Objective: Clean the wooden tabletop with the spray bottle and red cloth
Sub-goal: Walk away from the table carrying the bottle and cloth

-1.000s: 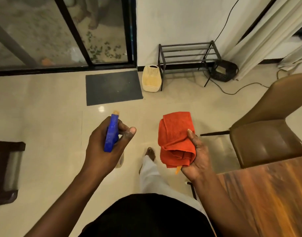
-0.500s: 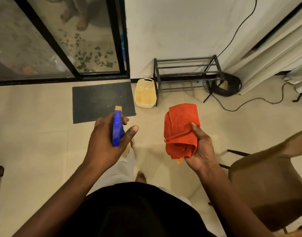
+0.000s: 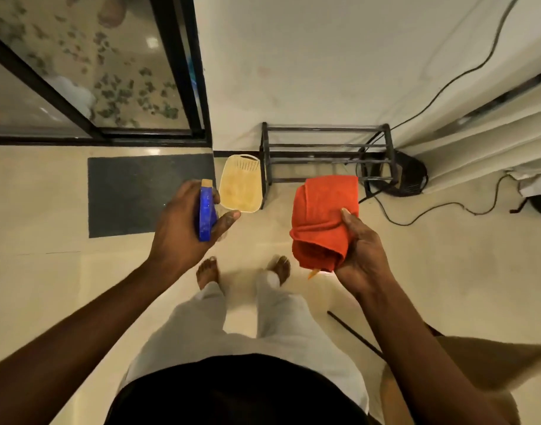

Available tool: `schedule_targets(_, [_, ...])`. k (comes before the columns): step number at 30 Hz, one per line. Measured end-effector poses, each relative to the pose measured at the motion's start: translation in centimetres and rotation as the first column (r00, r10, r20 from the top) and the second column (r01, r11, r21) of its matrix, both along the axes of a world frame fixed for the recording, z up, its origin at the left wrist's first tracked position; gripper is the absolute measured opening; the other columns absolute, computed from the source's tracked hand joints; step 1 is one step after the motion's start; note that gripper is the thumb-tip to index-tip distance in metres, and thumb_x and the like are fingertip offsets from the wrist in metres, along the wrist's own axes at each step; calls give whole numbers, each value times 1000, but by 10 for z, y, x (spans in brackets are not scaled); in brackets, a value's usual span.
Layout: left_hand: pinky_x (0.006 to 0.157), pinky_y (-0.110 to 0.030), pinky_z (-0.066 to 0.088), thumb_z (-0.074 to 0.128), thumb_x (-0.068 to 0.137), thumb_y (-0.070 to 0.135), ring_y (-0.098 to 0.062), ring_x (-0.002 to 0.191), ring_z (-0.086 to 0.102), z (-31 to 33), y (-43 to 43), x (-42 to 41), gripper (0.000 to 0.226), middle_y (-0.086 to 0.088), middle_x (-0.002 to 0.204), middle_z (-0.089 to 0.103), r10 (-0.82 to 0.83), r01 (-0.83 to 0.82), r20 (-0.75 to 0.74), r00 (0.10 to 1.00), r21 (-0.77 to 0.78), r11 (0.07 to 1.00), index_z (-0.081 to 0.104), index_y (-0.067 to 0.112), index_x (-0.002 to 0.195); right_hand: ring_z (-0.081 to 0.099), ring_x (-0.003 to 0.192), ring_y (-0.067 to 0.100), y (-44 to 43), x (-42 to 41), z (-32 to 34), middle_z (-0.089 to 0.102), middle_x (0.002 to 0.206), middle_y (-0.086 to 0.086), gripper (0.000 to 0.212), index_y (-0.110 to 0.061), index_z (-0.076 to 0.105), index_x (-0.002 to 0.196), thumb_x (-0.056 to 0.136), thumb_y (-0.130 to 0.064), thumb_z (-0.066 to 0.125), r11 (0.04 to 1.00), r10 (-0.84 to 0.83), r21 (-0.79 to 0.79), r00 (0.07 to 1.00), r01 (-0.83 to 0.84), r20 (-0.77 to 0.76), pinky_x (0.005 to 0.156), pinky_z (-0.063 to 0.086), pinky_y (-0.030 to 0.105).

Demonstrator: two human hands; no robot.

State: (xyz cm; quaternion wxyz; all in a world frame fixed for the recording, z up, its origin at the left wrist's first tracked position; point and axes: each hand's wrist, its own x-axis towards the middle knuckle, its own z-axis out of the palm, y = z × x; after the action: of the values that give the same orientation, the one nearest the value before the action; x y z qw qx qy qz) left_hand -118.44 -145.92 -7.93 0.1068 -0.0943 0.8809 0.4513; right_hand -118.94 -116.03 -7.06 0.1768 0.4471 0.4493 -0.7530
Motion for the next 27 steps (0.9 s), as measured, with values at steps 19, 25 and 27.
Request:
schedule_targets(19, [104,-49,60,73,96,20,-35,100,67,-346,64,-198,43,-2,104,62,-1,4,312,950,-8,1000,61,0,132,76,114,40,41,-285,-312,77,129,16,41,-18,62,139,99,-16,71,985,157,54,984,-162,83,103,55,69])
schedule_targets(25, [90,-26,57,87,88,22,-16,98,61,-450,85,-230,51,-1,117,63,12,8,295,955,-65,998,63,6,130,78,111,38,43,-312,-385,73,135,13,50,-22,56,144,97,-23,75,948,301,93,952,-304,51,96,58,71])
schedule_targets(27, [90,-38,62,86,88,25,-24,98,66,-474,84,-232,45,-3,112,67,-26,51,305,952,-72,996,65,10,125,76,115,37,47,-313,-394,70,139,10,52,-24,53,147,99,-25,75,916,378,130,925,-378,26,94,60,69])
